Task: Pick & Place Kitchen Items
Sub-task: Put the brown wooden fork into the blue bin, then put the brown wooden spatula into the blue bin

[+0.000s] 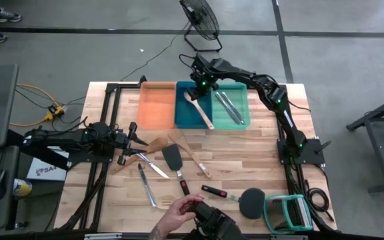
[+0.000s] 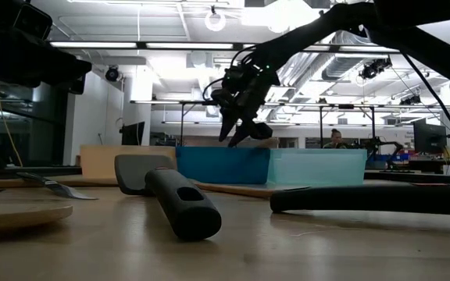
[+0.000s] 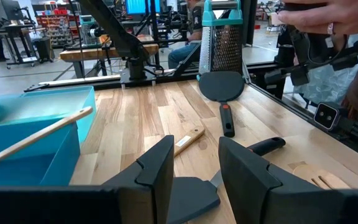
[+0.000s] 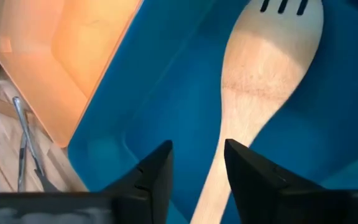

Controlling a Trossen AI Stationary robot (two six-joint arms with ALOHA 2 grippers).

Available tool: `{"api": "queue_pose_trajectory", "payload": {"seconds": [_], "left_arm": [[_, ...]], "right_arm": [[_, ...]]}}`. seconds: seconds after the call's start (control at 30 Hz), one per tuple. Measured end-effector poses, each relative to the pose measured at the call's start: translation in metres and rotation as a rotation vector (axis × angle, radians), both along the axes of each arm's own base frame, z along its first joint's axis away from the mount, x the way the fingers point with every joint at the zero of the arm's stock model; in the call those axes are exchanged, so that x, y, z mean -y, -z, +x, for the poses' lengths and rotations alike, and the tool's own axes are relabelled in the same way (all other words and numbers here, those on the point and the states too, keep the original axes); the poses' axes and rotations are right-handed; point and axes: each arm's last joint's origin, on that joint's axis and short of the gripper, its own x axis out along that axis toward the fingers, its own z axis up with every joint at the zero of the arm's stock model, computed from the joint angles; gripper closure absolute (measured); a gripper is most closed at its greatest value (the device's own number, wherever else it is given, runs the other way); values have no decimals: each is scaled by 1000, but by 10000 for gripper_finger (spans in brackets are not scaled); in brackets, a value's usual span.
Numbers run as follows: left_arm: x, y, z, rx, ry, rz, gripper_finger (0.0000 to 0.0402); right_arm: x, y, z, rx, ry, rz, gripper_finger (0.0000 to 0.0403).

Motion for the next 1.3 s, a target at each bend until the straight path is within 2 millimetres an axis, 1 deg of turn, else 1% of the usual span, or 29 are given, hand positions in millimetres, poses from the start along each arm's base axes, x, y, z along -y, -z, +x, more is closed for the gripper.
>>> {"api": "queue_pose_trajectory", "payload": {"seconds": [0.2,0.27,0.47,0.6,0.7,0.8,0.9,1.17,1.3], "left_arm": [[0,0,0,0,0,0,277],[0,0,0,0,0,0,277],[0,0,0,0,0,0,277],[0,0,0,0,0,0,277],[0,0,0,0,0,0,277],[0,0,0,0,0,0,277],[0,0,0,0,0,0,277],[0,0,0,0,0,0,277],[0,0,0,0,0,0,277]], "right_arm": [[1,-1,0,-1,13,-13,252],[0,-5,-1,5,13,-9,252],[-14,-25,-1,50,-67,-27,252],[-28,-33,-1,47,-181,-50,252],[-42,-40,-2,15,-253,-77,252],[-56,-46,-2,-53,-271,-112,252],[-74,-56,-5,-111,-315,-148,252],[-137,-81,-5,-201,-473,-207,252],[-168,-82,1,-229,-540,-211,252]]}}
